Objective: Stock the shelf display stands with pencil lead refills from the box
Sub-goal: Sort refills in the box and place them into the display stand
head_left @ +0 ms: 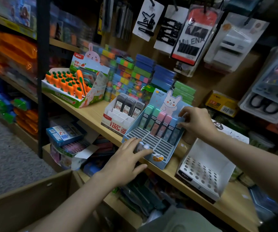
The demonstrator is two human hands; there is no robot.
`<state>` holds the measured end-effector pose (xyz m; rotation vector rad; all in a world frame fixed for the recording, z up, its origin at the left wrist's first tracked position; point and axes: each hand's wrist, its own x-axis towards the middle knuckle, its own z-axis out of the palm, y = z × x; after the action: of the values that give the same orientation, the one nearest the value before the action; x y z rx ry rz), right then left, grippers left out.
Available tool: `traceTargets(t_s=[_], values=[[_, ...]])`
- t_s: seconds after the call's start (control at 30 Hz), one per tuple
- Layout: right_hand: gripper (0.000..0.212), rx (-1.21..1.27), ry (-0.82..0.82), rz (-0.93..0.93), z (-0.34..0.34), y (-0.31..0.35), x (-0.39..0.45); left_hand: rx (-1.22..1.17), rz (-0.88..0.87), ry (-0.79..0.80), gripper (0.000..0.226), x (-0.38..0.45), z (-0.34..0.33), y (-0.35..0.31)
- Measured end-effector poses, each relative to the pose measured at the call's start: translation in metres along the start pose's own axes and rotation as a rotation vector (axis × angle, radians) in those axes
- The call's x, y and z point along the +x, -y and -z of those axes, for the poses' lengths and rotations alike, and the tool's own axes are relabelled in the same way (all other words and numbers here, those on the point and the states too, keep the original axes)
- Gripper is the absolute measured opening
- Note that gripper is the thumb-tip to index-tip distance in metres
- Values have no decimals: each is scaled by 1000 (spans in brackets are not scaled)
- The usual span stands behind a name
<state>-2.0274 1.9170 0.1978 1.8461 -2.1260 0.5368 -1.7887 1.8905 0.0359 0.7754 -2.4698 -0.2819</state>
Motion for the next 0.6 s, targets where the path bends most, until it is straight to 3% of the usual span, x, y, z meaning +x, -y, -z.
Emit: traceTargets(t_s=[0.17, 0.33, 0.6], values=[[26, -13, 13, -39, -4, 3, -5, -3, 6, -10, 49, 0, -2, 0], [30, -219, -68, 50, -8, 10, -14, 6, -13, -17, 50, 0, -3, 2], [48, -467, 35, 55, -15, 14, -34, 14, -24, -20, 61, -2, -9, 4]])
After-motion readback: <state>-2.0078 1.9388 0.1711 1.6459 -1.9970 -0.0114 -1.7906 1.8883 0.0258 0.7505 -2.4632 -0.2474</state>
